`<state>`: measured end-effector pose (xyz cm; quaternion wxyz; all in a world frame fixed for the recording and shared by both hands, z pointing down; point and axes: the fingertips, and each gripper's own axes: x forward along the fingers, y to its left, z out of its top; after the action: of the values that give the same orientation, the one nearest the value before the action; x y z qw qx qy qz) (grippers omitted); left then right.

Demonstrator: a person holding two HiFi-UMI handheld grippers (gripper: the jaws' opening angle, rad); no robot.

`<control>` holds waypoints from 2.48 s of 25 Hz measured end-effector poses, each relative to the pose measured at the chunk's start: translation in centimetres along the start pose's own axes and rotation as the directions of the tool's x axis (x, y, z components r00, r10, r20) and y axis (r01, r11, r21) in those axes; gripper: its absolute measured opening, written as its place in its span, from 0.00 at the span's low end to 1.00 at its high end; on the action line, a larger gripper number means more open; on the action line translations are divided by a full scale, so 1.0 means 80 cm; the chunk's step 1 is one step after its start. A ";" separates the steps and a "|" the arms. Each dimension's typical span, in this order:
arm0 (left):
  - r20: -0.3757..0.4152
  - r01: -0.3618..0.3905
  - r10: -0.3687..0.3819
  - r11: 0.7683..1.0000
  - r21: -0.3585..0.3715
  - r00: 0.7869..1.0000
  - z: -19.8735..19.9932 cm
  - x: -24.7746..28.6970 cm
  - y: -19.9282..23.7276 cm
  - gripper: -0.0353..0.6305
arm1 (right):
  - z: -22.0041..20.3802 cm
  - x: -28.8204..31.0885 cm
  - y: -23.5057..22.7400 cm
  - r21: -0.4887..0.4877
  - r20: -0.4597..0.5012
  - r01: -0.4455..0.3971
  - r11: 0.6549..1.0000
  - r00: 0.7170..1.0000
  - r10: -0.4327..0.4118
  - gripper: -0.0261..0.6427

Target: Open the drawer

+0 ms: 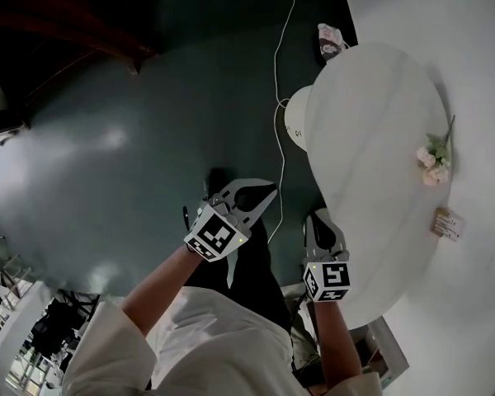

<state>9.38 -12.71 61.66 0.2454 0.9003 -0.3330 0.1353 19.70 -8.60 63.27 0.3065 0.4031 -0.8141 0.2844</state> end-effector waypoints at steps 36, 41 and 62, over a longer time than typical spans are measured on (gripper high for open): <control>0.001 0.254 -0.255 0.965 0.064 0.967 -0.195 0.226 0.076 0.07 | -0.138 0.175 -0.020 0.008 -0.061 0.168 0.986 0.984 -0.167 0.06; 0.004 0.265 -0.266 0.963 0.048 0.964 -0.205 0.247 0.084 0.10 | -0.158 0.192 -0.028 0.014 -0.056 0.186 0.983 0.981 -0.185 0.06; 0.032 0.248 -0.248 0.969 -0.009 0.968 -0.217 0.317 0.091 0.30 | -0.188 0.223 -0.025 0.089 -0.042 0.167 0.982 0.986 -0.163 0.06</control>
<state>21.91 -21.77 89.20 0.2612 0.9352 -0.2224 0.0877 16.76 -7.55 86.53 0.3240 0.4779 -0.7585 0.3022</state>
